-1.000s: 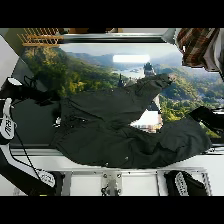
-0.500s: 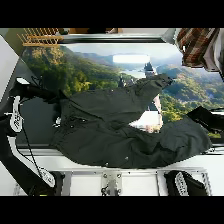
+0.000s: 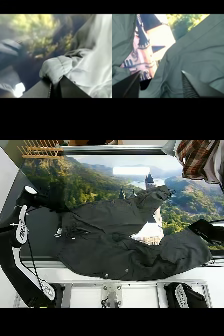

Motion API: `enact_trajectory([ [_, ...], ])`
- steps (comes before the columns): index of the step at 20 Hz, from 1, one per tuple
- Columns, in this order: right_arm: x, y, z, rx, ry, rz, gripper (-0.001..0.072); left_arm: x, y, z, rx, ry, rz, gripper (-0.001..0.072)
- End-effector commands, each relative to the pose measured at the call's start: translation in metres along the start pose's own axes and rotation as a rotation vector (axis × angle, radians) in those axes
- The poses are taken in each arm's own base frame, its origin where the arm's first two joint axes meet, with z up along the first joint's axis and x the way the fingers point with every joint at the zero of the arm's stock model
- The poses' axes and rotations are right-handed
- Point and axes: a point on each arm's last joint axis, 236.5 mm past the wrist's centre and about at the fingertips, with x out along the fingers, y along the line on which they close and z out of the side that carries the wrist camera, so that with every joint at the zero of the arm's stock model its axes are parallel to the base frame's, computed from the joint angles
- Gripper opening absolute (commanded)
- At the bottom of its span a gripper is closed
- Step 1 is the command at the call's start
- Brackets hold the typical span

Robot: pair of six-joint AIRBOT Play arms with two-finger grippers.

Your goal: Fold the clothes and pants, and hang the long-sleeved shirts on hangers.

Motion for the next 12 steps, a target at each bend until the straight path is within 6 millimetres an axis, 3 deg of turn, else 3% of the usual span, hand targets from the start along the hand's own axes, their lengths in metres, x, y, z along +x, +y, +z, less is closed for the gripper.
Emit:
enact_trajectory([
  [1, 0.008, -0.001, 0.026, 0.022, -0.076, 0.010, 0.0512, -0.044, -0.008, 0.032, 0.025, -0.112, 0.045, 0.0016],
  [4, 0.039, -0.008, 0.070, 0.060, -0.119, 0.020, 0.0512, -0.086, -0.018, 0.050, 0.066, -0.206, 0.078, 0.0016],
  [6, 0.074, -0.010, 0.107, 0.063, -0.139, 0.017, 0.0512, -0.096, -0.022, 0.051, 0.079, -0.220, 0.093, 0.0016],
  [9, 0.145, -0.005, 0.160, 0.053, -0.171, 0.017, 0.0512, -0.096, -0.014, 0.043, 0.086, -0.183, 0.131, 0.0016],
  [12, 0.229, 0.021, 0.181, 0.061, -0.105, 0.072, 0.0512, -0.096, -0.015, 0.042, 0.086, -0.180, 0.130, 0.0016],
])
